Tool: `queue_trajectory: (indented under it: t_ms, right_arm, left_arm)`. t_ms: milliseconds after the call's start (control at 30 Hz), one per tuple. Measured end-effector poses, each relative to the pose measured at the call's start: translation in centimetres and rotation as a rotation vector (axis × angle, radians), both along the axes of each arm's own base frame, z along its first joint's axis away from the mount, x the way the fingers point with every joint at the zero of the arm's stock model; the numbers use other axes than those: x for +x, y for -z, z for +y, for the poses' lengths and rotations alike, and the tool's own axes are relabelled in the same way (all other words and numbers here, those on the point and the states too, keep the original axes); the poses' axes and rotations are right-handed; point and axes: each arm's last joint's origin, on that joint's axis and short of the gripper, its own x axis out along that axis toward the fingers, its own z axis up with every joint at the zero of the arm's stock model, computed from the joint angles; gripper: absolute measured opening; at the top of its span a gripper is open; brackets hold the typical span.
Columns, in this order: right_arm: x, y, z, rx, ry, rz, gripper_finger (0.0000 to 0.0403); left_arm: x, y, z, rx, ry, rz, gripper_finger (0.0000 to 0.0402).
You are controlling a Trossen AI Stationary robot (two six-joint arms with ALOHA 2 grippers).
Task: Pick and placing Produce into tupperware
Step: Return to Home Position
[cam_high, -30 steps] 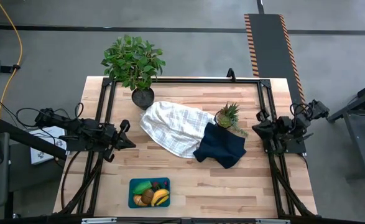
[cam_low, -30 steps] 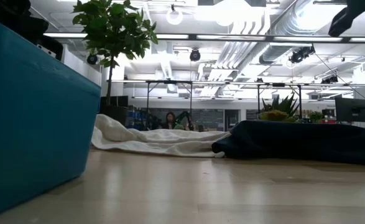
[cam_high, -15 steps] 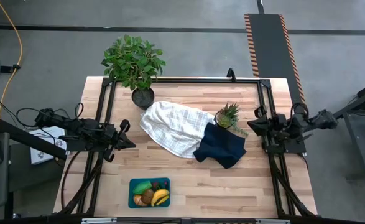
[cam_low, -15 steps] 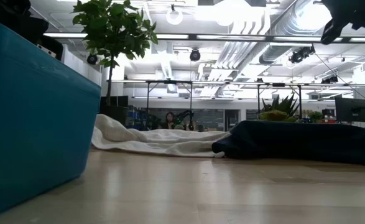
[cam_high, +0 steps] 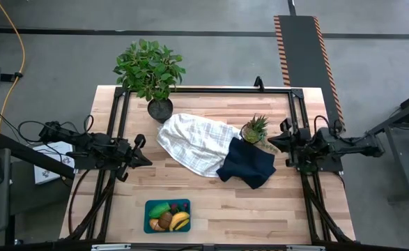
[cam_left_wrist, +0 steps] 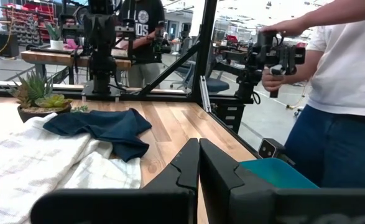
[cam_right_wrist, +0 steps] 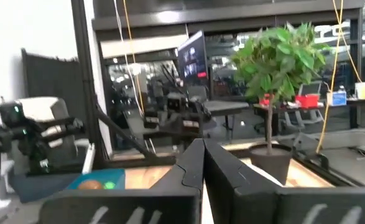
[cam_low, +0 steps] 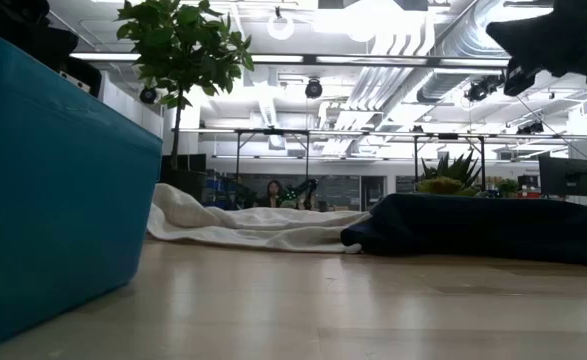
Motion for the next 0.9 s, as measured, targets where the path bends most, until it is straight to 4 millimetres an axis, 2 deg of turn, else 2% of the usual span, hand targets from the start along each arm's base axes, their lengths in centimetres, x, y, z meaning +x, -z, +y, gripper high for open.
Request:
queue_trajectory:
  t_ms: [433, 667, 900]
  right_arm:
    - [0.5, 1.9, -0.5, -0.021, 0.003, 0.116, 0.0]
    - [0.6, 3.1, -0.7, -0.028, 0.015, 0.239, 0.0]
    - [0.6, 3.2, -0.8, -0.026, 0.031, 0.249, 0.0]
  left_arm:
    - [0.0, 0.0, 0.0, 0.0, 0.0, 0.0, 0.0001]
    - [0.0, 0.0, 0.0, 0.0, 0.0, 0.001, 0.0001]
    - [0.0, 0.0, 0.0, 0.0, 0.0, 0.0, 0.0001]
